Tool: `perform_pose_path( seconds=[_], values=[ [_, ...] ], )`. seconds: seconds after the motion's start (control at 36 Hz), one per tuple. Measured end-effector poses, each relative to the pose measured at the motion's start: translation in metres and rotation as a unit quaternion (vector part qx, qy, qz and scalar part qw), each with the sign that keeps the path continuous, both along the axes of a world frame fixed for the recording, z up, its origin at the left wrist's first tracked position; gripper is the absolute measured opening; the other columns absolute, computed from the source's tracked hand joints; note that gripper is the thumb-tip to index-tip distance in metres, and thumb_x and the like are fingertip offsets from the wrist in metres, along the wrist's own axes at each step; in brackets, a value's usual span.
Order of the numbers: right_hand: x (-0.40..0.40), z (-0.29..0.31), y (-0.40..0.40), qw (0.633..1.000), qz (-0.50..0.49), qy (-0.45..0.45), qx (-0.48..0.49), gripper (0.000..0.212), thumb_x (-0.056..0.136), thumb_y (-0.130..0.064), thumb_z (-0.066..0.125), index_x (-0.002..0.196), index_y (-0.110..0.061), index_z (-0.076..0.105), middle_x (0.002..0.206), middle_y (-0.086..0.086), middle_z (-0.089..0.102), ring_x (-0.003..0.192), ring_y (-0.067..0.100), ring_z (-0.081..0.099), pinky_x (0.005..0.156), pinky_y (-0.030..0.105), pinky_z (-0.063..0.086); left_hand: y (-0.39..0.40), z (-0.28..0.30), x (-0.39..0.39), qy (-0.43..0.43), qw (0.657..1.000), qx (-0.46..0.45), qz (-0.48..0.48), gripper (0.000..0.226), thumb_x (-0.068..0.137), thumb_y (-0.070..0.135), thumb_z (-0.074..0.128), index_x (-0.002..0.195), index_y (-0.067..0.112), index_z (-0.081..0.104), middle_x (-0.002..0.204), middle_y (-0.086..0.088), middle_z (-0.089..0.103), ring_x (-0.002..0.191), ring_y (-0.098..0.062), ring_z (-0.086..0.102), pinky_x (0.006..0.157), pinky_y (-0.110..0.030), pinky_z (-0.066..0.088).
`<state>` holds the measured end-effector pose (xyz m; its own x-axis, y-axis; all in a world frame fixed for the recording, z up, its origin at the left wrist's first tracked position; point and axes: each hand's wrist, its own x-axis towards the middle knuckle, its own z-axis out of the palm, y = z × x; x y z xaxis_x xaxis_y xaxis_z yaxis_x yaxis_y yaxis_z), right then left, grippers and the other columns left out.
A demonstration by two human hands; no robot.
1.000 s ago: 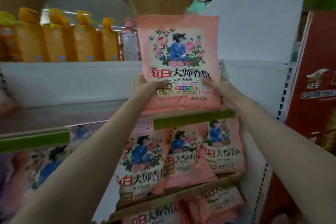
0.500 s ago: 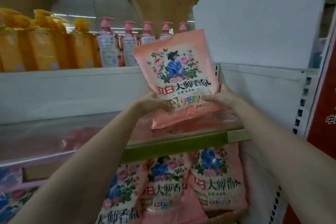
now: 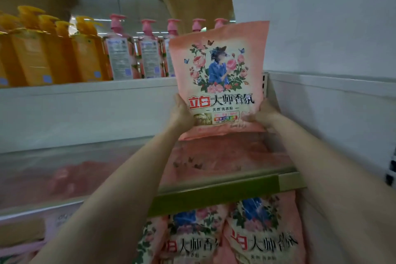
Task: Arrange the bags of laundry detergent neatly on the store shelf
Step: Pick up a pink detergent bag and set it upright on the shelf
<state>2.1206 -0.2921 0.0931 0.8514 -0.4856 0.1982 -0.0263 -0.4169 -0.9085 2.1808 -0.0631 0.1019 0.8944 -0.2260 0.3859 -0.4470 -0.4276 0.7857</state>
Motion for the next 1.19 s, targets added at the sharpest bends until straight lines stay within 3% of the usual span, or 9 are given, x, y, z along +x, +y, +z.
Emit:
perform_pose_path(
  seconds=[0.14, 0.19, 0.44, 0.56, 0.67, 0.72, 0.94, 1.11, 1.19],
  values=[
    [0.008, 0.000, -0.007, 1.000, 0.019, 0.005, -0.001, 0.084, 0.067, -0.010, 0.083, 0.132, -0.005, 0.029, 0.133, 0.006, 0.050, 0.124, 0.028, 0.048, 0.105, 0.050, 0.041, -0.003, 0.006, 0.010, 0.035, 0.999, 0.029, -0.003, 0.075, 0.079, -0.002, 0.066, 0.132, 0.010, 0.014, 0.121, -0.005, 0.040, 0.116, -0.031, 0.049, 0.101, -0.049, 0.044],
    [0.011, 0.000, -0.010, 0.999, 0.030, 0.005, -0.012, 0.089, 0.066, -0.011, 0.084, 0.134, -0.004, 0.026, 0.135, 0.004, 0.047, 0.126, 0.026, 0.045, 0.107, 0.048, 0.039, -0.002, 0.009, 0.010, 0.055, 0.994, 0.099, 0.006, 0.087, 0.081, 0.007, 0.069, 0.142, 0.001, 0.008, 0.137, -0.012, 0.035, 0.125, -0.032, 0.043, 0.107, -0.044, 0.039],
    [0.008, 0.007, -0.009, 0.993, 0.069, 0.086, -0.044, 0.096, 0.084, -0.012, 0.070, 0.147, -0.002, -0.002, 0.147, 0.009, 0.033, 0.132, 0.029, 0.040, 0.110, 0.039, 0.037, 0.001, 0.022, 0.002, 0.178, 0.960, 0.213, -0.038, 0.055, 0.093, 0.025, 0.058, 0.139, 0.007, 0.033, 0.140, -0.014, 0.044, 0.124, -0.036, 0.049, 0.098, -0.048, 0.048],
    [0.013, 0.001, -0.013, 0.992, 0.075, 0.075, -0.075, 0.093, 0.086, -0.015, 0.068, 0.149, -0.002, 0.002, 0.153, 0.010, 0.023, 0.137, 0.028, 0.034, 0.115, 0.040, 0.029, 0.003, 0.022, 0.008, 0.203, 0.955, 0.212, -0.053, 0.051, 0.093, 0.027, 0.058, 0.138, 0.011, 0.040, 0.139, -0.012, 0.047, 0.125, -0.033, 0.048, 0.098, -0.046, 0.048],
    [0.010, -0.007, -0.005, 0.994, 0.062, 0.035, -0.078, 0.083, 0.088, -0.014, 0.065, 0.148, -0.007, 0.010, 0.149, 0.006, 0.030, 0.136, 0.026, 0.037, 0.114, 0.040, 0.031, -0.005, 0.013, 0.002, 0.137, 0.977, 0.166, -0.002, 0.063, 0.091, 0.022, 0.062, 0.138, 0.003, 0.026, 0.140, -0.013, 0.035, 0.128, -0.033, 0.044, 0.100, -0.044, 0.045],
    [0.008, -0.009, 0.001, 0.994, 0.021, 0.041, -0.102, 0.077, 0.090, -0.019, 0.063, 0.147, -0.005, 0.014, 0.148, 0.009, 0.033, 0.134, 0.030, 0.039, 0.111, 0.038, 0.034, -0.005, 0.007, -0.004, 0.081, 0.983, 0.161, 0.037, 0.051, 0.089, 0.020, 0.063, 0.126, -0.003, 0.036, 0.133, -0.017, 0.045, 0.125, -0.033, 0.048, 0.101, -0.037, 0.043],
    [-0.017, -0.001, 0.035, 0.934, -0.137, 0.184, -0.274, 0.073, 0.093, -0.035, 0.054, 0.148, -0.003, 0.016, 0.152, 0.017, 0.025, 0.137, 0.035, 0.029, 0.110, 0.046, 0.033, 0.010, -0.009, -0.022, -0.060, 0.948, 0.308, 0.049, 0.034, 0.088, 0.034, 0.056, 0.116, 0.014, 0.052, 0.103, -0.004, 0.061, 0.089, -0.020, 0.062, 0.082, -0.038, 0.056],
    [-0.043, 0.009, 0.070, 0.898, -0.129, 0.173, -0.383, 0.046, 0.092, -0.027, 0.054, 0.132, -0.008, 0.040, 0.134, 0.015, 0.043, 0.119, 0.033, 0.047, 0.097, 0.048, 0.045, 0.050, 0.008, -0.053, -0.092, 0.907, 0.399, 0.102, 0.049, 0.088, 0.028, 0.061, 0.128, 0.006, 0.044, 0.128, -0.017, 0.050, 0.116, -0.034, 0.051, 0.097, -0.042, 0.046],
    [-0.054, 0.017, 0.091, 0.876, -0.062, 0.132, -0.459, 0.055, 0.092, -0.030, 0.058, 0.136, -0.006, 0.035, 0.137, 0.017, 0.039, 0.125, 0.033, 0.040, 0.101, 0.046, 0.041, 0.069, 0.019, -0.062, -0.107, 0.890, 0.432, 0.100, 0.053, 0.088, 0.032, 0.061, 0.131, 0.007, 0.042, 0.131, -0.017, 0.047, 0.120, -0.035, 0.047, 0.098, -0.043, 0.043]
  ],
)
